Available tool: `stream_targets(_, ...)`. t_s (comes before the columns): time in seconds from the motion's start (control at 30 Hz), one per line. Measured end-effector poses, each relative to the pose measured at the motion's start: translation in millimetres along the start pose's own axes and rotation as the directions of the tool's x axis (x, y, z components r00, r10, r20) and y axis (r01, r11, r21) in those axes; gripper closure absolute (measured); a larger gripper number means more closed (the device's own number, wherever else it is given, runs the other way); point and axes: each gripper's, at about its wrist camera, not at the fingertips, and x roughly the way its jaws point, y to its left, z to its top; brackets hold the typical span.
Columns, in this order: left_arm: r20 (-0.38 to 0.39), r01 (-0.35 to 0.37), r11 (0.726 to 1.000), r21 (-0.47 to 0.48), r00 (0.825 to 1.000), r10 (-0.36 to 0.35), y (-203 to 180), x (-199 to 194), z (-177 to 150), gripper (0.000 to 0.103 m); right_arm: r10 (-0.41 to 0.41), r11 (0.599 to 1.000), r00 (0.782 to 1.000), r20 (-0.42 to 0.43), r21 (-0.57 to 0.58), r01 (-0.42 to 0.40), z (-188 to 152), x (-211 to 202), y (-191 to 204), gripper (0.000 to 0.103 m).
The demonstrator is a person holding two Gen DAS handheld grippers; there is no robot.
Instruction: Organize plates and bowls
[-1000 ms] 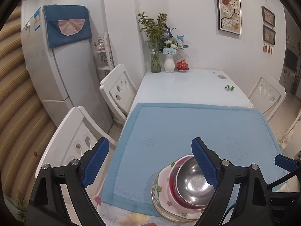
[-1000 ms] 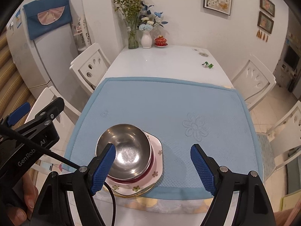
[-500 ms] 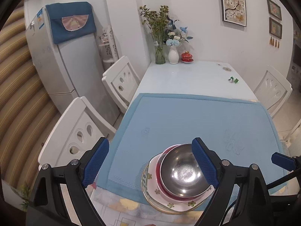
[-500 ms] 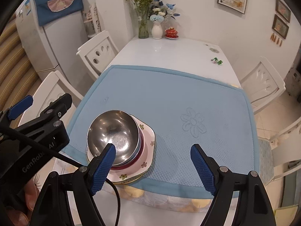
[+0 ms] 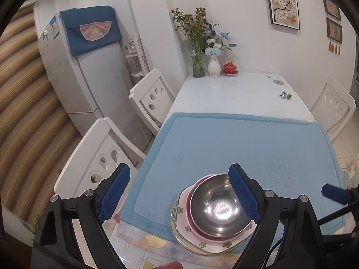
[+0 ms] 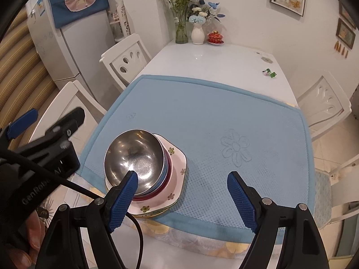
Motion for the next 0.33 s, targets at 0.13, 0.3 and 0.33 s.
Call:
stream_targets(0.13, 0.028, -0.003, 1.0, -0.018, 1.0, 0.003, -3.1, -3.4, 2.5, 0.014, 0.004, 1.0, 1.0, -0.012, 0.0, -0.004, -1.5, 3.5, -6.2, 0.023)
stream_targets(0.3, 0.057, 0.013, 1.0, 0.015, 0.998, -0.014, -20.9, 0.7, 4.7, 0.013, -0.001, 1.0, 1.0, -0.027, 0.016, 0.002, -5.0, 8.2, -24.7, 0.023)
stream_targets(0.33, 0.051, 0.027, 0.999, 0.021, 0.998, -0.028, -26.1, 2.5, 4.6, 0.013, 0.0, 1.0, 1.0, -0.027, 0.026, 0.0, -6.1, 8.7, -30.5, 0.023)
